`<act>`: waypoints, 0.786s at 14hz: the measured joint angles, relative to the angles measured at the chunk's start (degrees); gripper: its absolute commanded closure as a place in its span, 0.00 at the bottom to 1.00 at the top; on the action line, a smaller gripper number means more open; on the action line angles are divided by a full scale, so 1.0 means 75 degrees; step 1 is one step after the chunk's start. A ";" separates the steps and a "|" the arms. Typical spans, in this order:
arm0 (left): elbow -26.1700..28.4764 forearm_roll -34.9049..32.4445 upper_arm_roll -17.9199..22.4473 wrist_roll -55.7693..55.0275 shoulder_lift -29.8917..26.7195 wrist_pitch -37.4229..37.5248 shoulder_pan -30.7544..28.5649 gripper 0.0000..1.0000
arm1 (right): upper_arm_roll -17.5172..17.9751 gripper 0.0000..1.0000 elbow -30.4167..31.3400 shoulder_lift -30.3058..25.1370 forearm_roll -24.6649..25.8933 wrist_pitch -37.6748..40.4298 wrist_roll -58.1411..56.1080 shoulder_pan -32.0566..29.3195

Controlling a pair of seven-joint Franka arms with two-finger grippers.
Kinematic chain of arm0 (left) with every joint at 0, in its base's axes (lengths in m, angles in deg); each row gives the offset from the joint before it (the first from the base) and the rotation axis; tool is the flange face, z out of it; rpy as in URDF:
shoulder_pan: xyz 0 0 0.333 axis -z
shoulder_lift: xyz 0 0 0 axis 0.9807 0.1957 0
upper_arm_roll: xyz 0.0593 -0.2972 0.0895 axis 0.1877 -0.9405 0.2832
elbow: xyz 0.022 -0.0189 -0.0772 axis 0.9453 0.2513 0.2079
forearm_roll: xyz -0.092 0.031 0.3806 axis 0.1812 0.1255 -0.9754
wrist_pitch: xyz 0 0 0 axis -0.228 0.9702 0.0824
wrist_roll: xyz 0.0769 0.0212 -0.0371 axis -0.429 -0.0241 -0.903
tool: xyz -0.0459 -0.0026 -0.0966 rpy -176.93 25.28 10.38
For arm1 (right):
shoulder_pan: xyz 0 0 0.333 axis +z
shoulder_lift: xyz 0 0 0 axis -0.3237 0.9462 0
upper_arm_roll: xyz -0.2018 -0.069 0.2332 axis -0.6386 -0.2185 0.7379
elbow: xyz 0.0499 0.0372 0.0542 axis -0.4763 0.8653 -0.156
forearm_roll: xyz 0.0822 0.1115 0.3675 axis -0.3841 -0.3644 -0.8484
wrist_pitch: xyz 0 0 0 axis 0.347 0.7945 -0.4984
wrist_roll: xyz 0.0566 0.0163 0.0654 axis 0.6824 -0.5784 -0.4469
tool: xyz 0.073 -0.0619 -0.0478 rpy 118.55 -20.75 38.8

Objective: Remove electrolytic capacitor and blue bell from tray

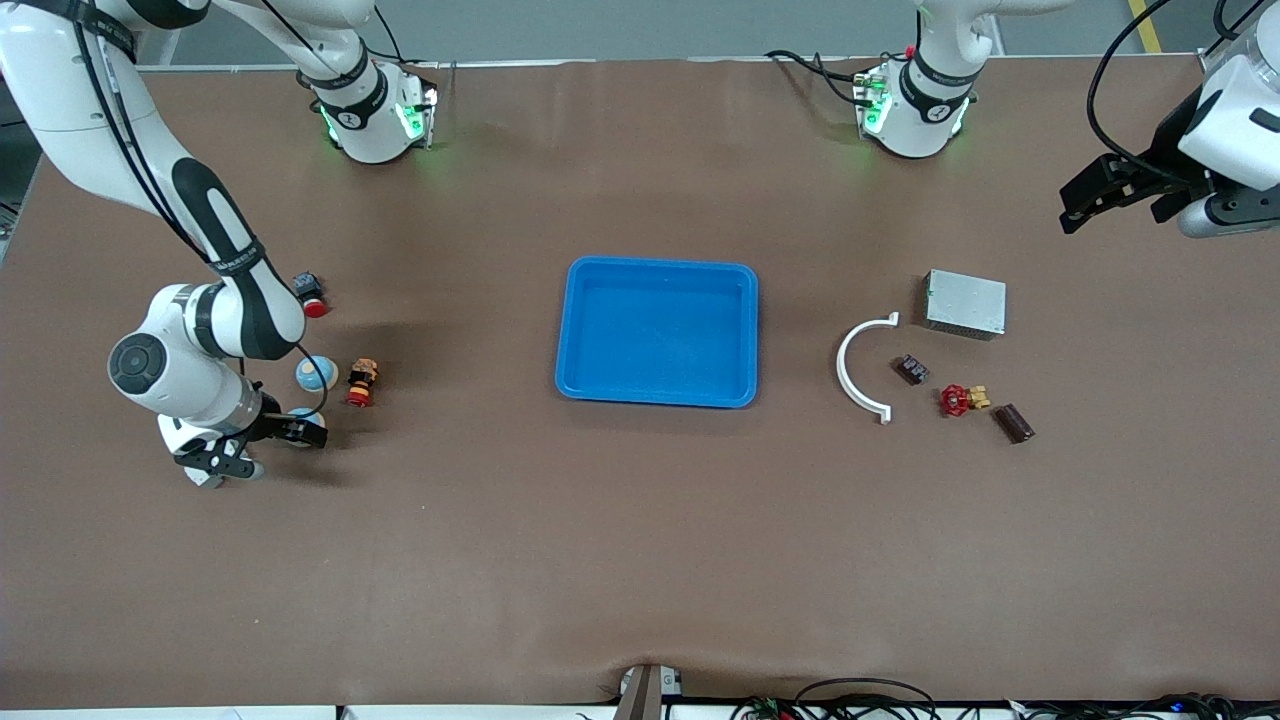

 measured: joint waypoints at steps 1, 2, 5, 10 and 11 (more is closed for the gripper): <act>-0.0002 0.0000 -0.0001 0.0000 0.0000 0.0040 0.0000 0.00 | 0.0006 0.00 -0.0117 -0.0020 0.0002 0.0272 -0.0001 0.0000; -0.0003 0.0000 -0.0003 0.0000 0.0000 0.0059 0.0001 0.00 | 0.0012 0.00 -0.0273 -0.0065 0.0006 0.0624 -0.0004 0.0000; -0.0005 0.0000 -0.0007 0.0000 0.0000 0.0070 0.0002 0.00 | 0.0067 0.00 -0.0819 -0.0405 0.0015 0.1964 -0.0006 0.0007; -0.0007 0.0000 -0.0007 0.0000 0.0000 0.0073 0.0001 0.00 | 0.0190 0.00 -0.1604 -0.1266 0.0029 0.3932 -0.0024 0.0089; -0.0007 0.0000 -0.0007 0.0000 0.0000 0.0073 0.0001 0.00 | 0.0219 0.00 -0.1829 -0.1403 0.0029 0.4424 -0.0020 0.0165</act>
